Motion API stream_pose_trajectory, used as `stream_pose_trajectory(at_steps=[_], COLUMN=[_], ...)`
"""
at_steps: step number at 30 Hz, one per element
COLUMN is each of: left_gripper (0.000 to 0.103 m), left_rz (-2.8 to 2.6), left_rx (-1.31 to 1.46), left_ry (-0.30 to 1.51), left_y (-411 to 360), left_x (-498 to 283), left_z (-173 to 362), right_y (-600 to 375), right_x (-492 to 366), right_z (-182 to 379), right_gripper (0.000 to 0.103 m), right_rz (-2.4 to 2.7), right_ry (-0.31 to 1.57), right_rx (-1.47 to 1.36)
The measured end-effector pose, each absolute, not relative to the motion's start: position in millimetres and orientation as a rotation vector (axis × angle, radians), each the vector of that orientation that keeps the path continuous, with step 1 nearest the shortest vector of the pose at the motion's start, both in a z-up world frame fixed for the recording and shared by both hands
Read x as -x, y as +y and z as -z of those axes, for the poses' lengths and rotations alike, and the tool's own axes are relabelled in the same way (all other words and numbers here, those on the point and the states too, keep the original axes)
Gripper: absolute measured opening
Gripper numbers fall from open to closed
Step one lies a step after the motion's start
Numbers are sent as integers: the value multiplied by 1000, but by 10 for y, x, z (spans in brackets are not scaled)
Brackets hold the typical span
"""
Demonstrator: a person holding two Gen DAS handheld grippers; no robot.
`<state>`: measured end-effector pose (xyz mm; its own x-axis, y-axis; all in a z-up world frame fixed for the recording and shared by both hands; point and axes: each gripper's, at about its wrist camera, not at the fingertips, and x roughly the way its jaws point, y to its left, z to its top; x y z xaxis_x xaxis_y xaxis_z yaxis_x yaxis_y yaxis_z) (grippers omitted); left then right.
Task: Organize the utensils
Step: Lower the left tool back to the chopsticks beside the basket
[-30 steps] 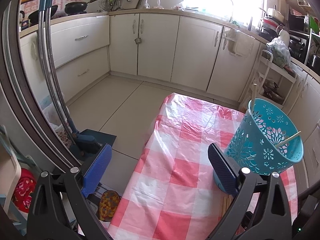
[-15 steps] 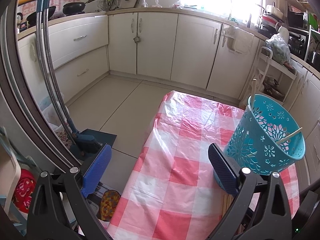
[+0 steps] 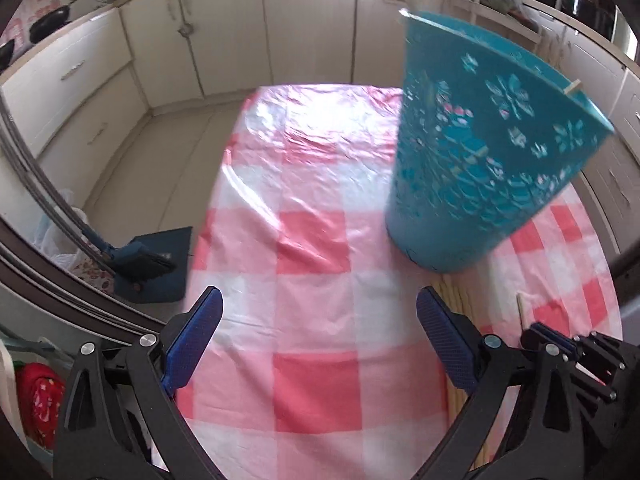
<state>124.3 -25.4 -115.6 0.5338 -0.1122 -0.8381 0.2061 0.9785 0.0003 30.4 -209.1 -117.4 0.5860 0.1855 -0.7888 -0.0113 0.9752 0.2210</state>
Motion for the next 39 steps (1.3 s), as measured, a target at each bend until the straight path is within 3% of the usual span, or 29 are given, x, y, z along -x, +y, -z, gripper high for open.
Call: stream_pose_trajectory(at_steps=[39], left_gripper=[94], left_rz=[240], left_rx=[-178], left_ry=[1082], left_y=[-586], left_x=[-1182], left_z=[1544], right_y=[-2215], right_x=[-264], right_z=[1199], right_gripper=[8], right_rz=[-150], right_ry=[899], right_rx=[-255])
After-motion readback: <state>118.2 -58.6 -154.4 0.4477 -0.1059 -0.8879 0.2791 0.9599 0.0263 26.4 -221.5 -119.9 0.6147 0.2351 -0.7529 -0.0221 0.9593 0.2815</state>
